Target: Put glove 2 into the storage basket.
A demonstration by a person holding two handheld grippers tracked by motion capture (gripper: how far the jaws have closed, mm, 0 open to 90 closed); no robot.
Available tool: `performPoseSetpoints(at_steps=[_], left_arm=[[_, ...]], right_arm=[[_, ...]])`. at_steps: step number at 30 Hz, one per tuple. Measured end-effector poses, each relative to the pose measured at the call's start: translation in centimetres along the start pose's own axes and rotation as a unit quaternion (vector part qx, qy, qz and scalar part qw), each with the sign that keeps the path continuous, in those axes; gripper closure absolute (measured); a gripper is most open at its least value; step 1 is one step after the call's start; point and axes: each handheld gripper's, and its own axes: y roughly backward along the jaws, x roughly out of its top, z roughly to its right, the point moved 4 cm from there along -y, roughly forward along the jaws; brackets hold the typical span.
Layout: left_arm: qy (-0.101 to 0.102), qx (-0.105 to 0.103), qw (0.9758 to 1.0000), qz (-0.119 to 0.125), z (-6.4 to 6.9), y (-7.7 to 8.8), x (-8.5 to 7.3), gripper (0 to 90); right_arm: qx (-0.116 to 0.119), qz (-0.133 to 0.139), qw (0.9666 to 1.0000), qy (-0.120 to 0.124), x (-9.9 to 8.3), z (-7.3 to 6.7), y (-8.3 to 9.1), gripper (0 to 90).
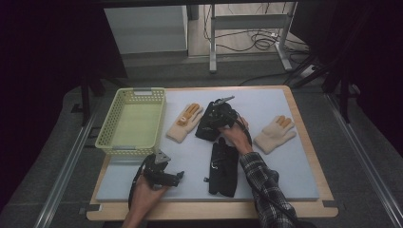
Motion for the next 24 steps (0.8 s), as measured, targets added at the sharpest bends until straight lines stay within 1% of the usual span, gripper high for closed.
performPoseSetpoints(at_steps=[1, 2, 3, 4, 5, 6, 8, 12, 15, 16, 17, 18, 19, 21, 22, 23, 24], left_arm=[[0.000, 0.000, 1.0000, 0.000, 0.0, 0.0, 0.0, 4.0], [0.000, 0.000, 1.0000, 0.000, 0.0, 0.0, 0.0, 4.0], [0.000, 0.000, 1.0000, 0.000, 0.0, 0.0, 0.0, 4.0], [0.000, 0.000, 1.0000, 0.000, 0.0, 0.0, 0.0, 4.0], [0.000, 0.000, 1.0000, 0.000, 0.0, 0.0, 0.0, 4.0], [0.000, 0.000, 1.0000, 0.000, 0.0, 0.0, 0.0, 4.0], [0.000, 0.000, 1.0000, 0.000, 0.0, 0.0, 0.0, 4.0], [0.000, 0.000, 1.0000, 0.000, 0.0, 0.0, 0.0, 4.1], [0.000, 0.000, 1.0000, 0.000, 0.0, 0.0, 0.0, 4.1], [0.000, 0.000, 1.0000, 0.000, 0.0, 0.0, 0.0, 4.1], [0.000, 0.000, 1.0000, 0.000, 0.0, 0.0, 0.0, 4.1], [0.000, 0.000, 1.0000, 0.000, 0.0, 0.0, 0.0, 4.0], [0.000, 0.000, 1.0000, 0.000, 0.0, 0.0, 0.0, 4.0], [0.000, 0.000, 1.0000, 0.000, 0.0, 0.0, 0.0, 4.1], [0.000, 0.000, 1.0000, 0.000, 0.0, 0.0, 0.0, 4.0], [0.000, 0.000, 1.0000, 0.000, 0.0, 0.0, 0.0, 4.1], [0.000, 0.000, 1.0000, -0.001, 0.0, 0.0, 0.0, 4.1]], right_arm=[[-0.001, 0.000, 1.0000, -0.004, -0.1, 0.0, 0.1, 43.2], [-0.005, -0.001, 1.0000, -0.003, 0.0, -0.1, 0.1, 45.6], [-0.005, -0.001, 1.0000, -0.003, 0.0, -0.1, 0.1, 45.6], [-0.008, -0.003, 1.0000, -0.005, 0.0, -0.3, 0.2, 48.8], [-0.013, -0.004, 0.9999, -0.001, 0.0, -0.4, 0.2, 55.6], [-0.012, -0.003, 0.9999, 0.001, 0.1, -0.6, 0.3, 62.0], [-0.019, -0.007, 0.9998, 0.008, 0.3, -1.4, 0.4, 75.1], [-0.021, -0.009, 0.9997, 0.004, 0.4, -1.6, 0.5, 78.5], [-0.012, -0.004, 0.9999, -0.012, 0.3, -1.3, 0.9, 79.2], [-0.012, 0.005, 0.9998, -0.016, 0.4, -1.2, 1.4, 79.3], [-0.012, 0.005, 0.9998, -0.016, 0.4, -1.2, 1.4, 79.3], [-0.007, 0.017, 0.9996, -0.020, 0.6, -1.0, 2.1, 79.3], [-0.007, 0.017, 0.9996, -0.020, 0.6, -1.0, 2.1, 79.3], [-0.005, 0.027, 0.9993, -0.023, 0.9, -0.7, 2.8, 79.4], [0.003, 0.035, 0.9990, -0.029, 1.1, -0.6, 3.5, 79.3], [0.003, 0.035, 0.9990, -0.029, 1.1, -0.6, 3.5, 79.3], [0.007, 0.043, 0.9987, -0.027, 1.3, -0.6, 4.4, 79.3]])
